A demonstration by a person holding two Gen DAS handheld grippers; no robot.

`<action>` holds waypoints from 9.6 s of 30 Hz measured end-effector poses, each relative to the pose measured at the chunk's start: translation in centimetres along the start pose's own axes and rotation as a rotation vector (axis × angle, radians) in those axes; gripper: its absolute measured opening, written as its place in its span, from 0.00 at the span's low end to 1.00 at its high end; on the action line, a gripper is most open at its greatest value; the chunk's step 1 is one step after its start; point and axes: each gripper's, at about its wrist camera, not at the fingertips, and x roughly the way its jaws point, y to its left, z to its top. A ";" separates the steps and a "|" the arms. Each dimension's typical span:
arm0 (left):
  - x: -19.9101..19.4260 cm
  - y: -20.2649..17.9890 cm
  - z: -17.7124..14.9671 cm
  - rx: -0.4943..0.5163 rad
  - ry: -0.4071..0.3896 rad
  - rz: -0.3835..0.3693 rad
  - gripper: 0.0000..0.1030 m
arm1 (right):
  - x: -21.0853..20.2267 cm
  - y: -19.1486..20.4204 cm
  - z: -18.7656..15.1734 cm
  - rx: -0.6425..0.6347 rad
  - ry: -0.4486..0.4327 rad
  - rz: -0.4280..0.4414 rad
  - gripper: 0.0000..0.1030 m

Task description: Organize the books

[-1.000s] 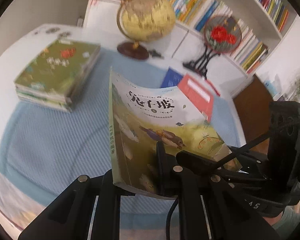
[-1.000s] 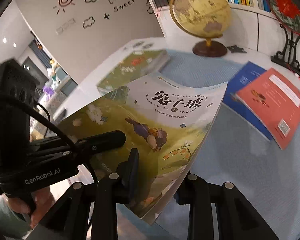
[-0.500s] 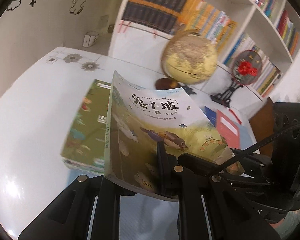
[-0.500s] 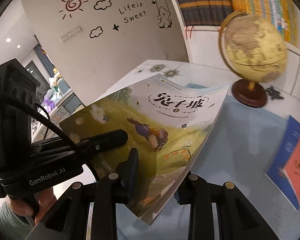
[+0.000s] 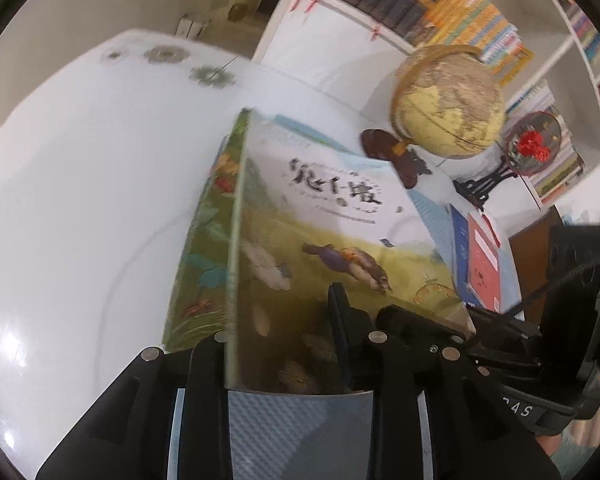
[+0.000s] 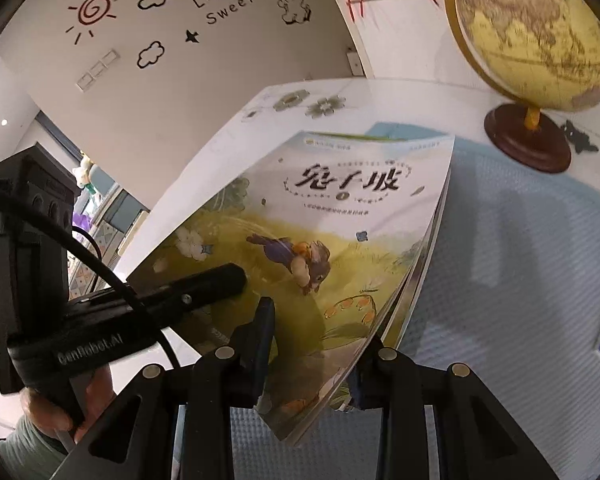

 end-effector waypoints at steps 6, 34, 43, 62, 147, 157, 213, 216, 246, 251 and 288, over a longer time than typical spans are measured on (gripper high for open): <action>0.9 2.2 0.5 -0.064 0.024 0.011 0.29 | 1.8 0.8 -0.3 0.007 0.032 -0.011 0.29; 0.1 0.4 -0.6 0.059 -0.004 0.284 0.28 | 0.8 -1.1 -0.7 0.006 0.004 -0.061 0.37; -3.0 -1.1 -3.5 0.024 -0.050 0.342 0.28 | -0.8 -2.4 -3.0 0.006 0.079 -0.052 0.53; 4.8 -25.9 -10.9 0.202 0.057 0.121 0.31 | -21.7 -23.1 -16.4 0.301 -0.018 -0.201 0.54; 13.9 -33.0 -18.6 0.179 0.252 -0.035 0.31 | -28.0 -28.7 -15.7 0.269 -0.171 0.164 0.33; 6.6 -24.0 -18.8 -0.027 0.118 0.062 0.32 | -22.8 -20.0 -12.9 0.102 -0.055 0.309 0.37; 6.6 -17.5 -18.5 -0.284 0.068 -0.215 0.16 | -13.0 -23.7 -15.5 0.046 0.081 -0.078 0.39; 9.1 -19.0 -18.7 -0.262 0.090 -0.142 0.13 | -12.9 -23.2 -15.6 0.026 0.082 -0.094 0.39; 11.1 -22.2 -15.2 -0.297 0.165 -0.181 0.09 | -16.4 -28.2 -15.6 0.298 0.028 0.227 0.24; 9.9 -25.6 -15.3 -0.056 0.121 -0.025 0.09 | -17.5 -23.0 -15.6 0.007 0.009 -0.006 0.24; -4.1 -6.7 -0.5 0.080 -0.091 0.043 0.10 | -7.8 2.9 -2.5 -0.266 -0.117 -0.116 0.26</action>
